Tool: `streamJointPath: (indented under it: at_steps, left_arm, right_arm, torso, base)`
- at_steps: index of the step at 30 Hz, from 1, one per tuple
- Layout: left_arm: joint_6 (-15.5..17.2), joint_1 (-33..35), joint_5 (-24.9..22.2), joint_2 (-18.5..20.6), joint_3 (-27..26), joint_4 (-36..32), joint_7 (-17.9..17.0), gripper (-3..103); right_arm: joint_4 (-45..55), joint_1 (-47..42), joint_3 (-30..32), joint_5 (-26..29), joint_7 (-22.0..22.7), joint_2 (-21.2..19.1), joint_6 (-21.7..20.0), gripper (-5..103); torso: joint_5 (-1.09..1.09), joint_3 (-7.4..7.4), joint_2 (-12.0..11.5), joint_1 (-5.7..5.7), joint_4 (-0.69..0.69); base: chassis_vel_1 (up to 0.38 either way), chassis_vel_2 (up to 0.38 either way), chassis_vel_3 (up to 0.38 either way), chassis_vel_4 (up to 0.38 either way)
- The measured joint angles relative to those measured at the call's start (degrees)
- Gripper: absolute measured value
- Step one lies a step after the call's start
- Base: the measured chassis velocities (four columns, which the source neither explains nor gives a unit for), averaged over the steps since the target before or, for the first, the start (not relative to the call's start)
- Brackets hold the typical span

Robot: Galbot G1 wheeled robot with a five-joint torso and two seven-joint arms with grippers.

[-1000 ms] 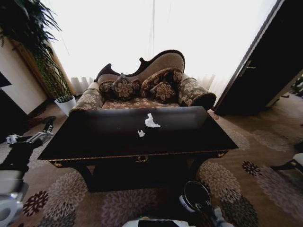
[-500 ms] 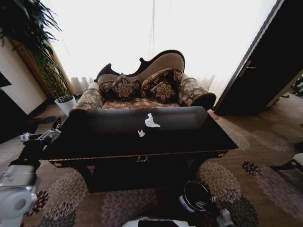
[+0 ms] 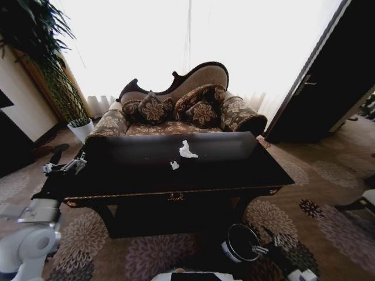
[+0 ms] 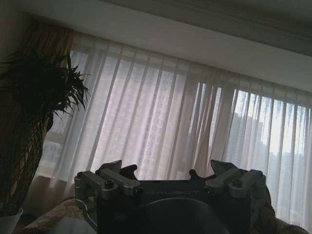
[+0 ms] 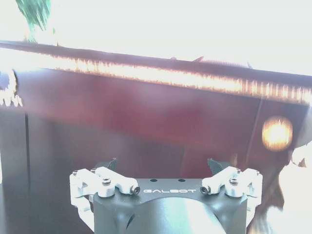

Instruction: Move to the front of the table and place the trash on the table into the trash bin.

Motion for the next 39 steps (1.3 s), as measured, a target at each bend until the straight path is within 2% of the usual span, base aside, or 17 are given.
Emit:
streamJointPath:
  at_steps: [2,4,6,8,18,20,22,23,25,26,27,28,30,33,36,37,39]
  left_arm:
    - [0.0,-0.1,0.0,0.0,0.1,0.1,0.0,100]
    - [0.0,-0.5,0.0,-0.2,0.3,0.5,0.0,100]
    - [0.0,-0.5,0.0,-0.2,0.3,0.5,0.0,100]
    - [0.0,-0.7,0.2,-0.3,0.5,0.9,-0.1,100]
    - [0.0,-0.2,0.3,-0.3,-0.3,0.8,-0.3,100]
    - [0.0,0.2,0.3,-0.4,-0.8,0.5,-0.4,100]
    - [0.0,0.6,0.2,-0.5,-1.3,0.2,-0.5,100]
    - [0.0,0.6,0.2,-0.5,-1.3,0.2,-0.5,100]
    - [0.0,1.2,0.2,-0.7,-2.0,-0.3,-0.5,100]
    - [0.0,1.2,0.2,-0.7,-2.0,-0.3,-0.5,100]
    - [0.0,1.3,0.2,-0.7,-2.1,-0.5,-0.5,100]
    - [0.0,1.8,0.2,-0.8,-2.6,-0.9,-0.5,100]
    - [-0.1,2.5,0.2,-1.0,-3.3,-1.5,-0.5,100]
    - [-0.1,2.9,0.2,-1.0,-3.7,-1.7,-0.5,100]
    - [-0.1,4.1,0.1,-1.2,-4.9,-2.9,-0.5,100]
    - [-0.1,4.1,0.1,-1.2,-4.9,-2.9,-0.5,100]
    - [-0.1,4.7,0.1,-1.4,-5.4,-3.6,-0.5,100]
  right_arm:
    - [0.6,-0.1,0.7,0.5,-0.9,0.2,0.5,100]
    - [2.2,-0.5,3.3,2.1,-5.1,1.0,2.5,100]
    - [2.2,-0.5,3.3,2.1,-5.1,1.0,2.5,100]
    - [3.6,-1.0,4.6,3.4,-7.9,1.4,4.1,100]
    - [14.2,-1.7,5.2,10.1,-4.9,1.5,1.3,100]
    - [17.7,-1.9,4.7,10.9,-1.4,1.4,-0.5,100]
    - [21.5,-1.9,3.7,11.0,4.9,1.0,-3.6,100]
    - [21.5,-1.9,3.7,11.0,4.9,1.0,-3.6,100]
    - [26.7,-1.4,1.9,10.9,15.0,0.0,-9.6,100]
    - [26.7,-1.4,1.9,10.9,15.0,0.0,-9.6,100]
    - [27.9,-1.1,1.3,11.0,17.3,-0.4,-11.1,100]
    - [30.2,-0.2,0.1,11.1,21.3,-1.6,-14.2,100]
    - [32.8,0.9,-1.7,12.2,25.8,-3.5,-18.5,100]
    - [33.8,1.6,-2.7,13.0,27.9,-4.9,-20.8,100]
    - [36.0,5.0,-5.8,15.6,34.6,-11.5,-29.3,100]
    - [36.0,5.0,-5.8,15.6,34.6,-11.5,-29.3,100]
    - [36.3,7.9,-7.1,17.3,37.1,-15.2,-33.4,100]
  torso:
    - [0.0,0.0,0.0,0.0,0.0]
    - [-0.01,0.0,0.0,0.0,-0.01]
    - [-0.01,0.0,0.0,0.0,-0.01]
    - [0.0,0.0,0.0,0.0,-0.01]
    - [0.0,0.0,0.0,0.0,0.0]
    - [0.0,0.0,0.0,0.0,-0.01]
    - [0.0,0.0,0.0,0.0,0.0]
    - [0.0,0.0,0.0,0.0,0.0]
    - [-0.01,0.0,0.0,0.0,-0.01]
    - [-0.01,0.0,0.0,0.0,-0.01]
    - [0.0,0.0,0.0,0.0,-0.01]
    - [-0.01,0.0,0.0,0.0,-0.01]
    - [0.0,0.0,0.0,0.0,0.0]
    - [0.0,0.0,0.0,0.0,-0.01]
    - [0.0,0.0,0.0,0.0,0.0]
    - [0.0,0.0,0.0,0.0,0.0]
    - [0.01,0.01,0.0,0.0,-0.01]
  base:
    - [0.0,0.0,0.0,0.0]
    - [0.0,0.0,0.0,0.0]
    - [0.0,0.0,0.0,0.0]
    - [0.0,0.0,0.0,0.0]
    - [0.0,0.0,0.0,0.0]
    - [0.0,0.0,0.0,0.0]
    - [0.0,0.0,0.0,0.0]
    - [0.0,0.0,0.0,0.0]
    - [0.0,0.0,0.0,0.0]
    - [0.0,0.0,0.0,0.0]
    - [0.0,0.0,0.0,0.0]
    - [0.0,0.0,0.0,0.0]
    - [0.0,0.0,0.0,0.0]
    - [0.0,0.0,0.0,0.0]
    - [0.0,0.0,0.0,0.0]
    - [0.0,0.0,0.0,0.0]
    - [0.0,0.0,0.0,0.0]
